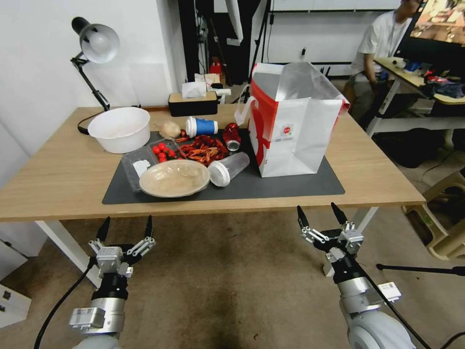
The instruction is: Pick up the food delivery bag from the floor and place it on the table.
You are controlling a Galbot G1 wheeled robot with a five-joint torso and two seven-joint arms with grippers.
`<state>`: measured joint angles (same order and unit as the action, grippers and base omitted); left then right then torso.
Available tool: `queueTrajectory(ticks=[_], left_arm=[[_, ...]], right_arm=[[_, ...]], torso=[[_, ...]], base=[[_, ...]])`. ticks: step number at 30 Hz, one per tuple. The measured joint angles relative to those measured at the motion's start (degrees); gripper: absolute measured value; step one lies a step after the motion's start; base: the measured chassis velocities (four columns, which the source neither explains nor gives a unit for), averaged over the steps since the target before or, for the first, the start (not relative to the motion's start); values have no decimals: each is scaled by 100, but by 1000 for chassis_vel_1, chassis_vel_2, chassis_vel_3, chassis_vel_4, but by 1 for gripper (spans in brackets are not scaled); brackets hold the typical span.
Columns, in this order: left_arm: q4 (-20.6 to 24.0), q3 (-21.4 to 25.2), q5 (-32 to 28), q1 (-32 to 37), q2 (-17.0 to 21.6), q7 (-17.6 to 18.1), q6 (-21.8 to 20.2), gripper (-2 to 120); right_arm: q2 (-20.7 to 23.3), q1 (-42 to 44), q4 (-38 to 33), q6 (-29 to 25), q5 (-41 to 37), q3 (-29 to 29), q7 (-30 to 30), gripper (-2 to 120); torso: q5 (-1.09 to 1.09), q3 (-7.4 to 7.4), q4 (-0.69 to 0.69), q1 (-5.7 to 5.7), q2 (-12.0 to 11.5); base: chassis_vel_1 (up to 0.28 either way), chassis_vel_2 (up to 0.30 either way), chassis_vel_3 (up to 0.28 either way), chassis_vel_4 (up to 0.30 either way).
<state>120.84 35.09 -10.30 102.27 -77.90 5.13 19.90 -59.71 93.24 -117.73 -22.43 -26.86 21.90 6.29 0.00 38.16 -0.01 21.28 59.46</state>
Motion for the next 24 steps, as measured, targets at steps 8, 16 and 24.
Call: queueTrajectory(ticks=[8, 16, 24], left_arm=[[3, 0, -3, 0, 0, 1, 0, 100], [6, -3, -3, 0, 0, 0, 0, 100], [8, -4, -3, 0, 0, 0, 0, 100]], right_arm=[[2, -2, 0, 0, -4, -3, 1, 100], [2, -2, -1, 0, -7, -4, 4, 100], [3, -2, -2, 0, -7, -4, 6, 100]], torso=[[0, 0, 0, 0, 0], [0, 0, 0, 0, 0], [0, 0, 0, 0, 0]], base=[[0, 0, 0, 0], [0, 0, 0, 0], [0, 0, 0, 0]])
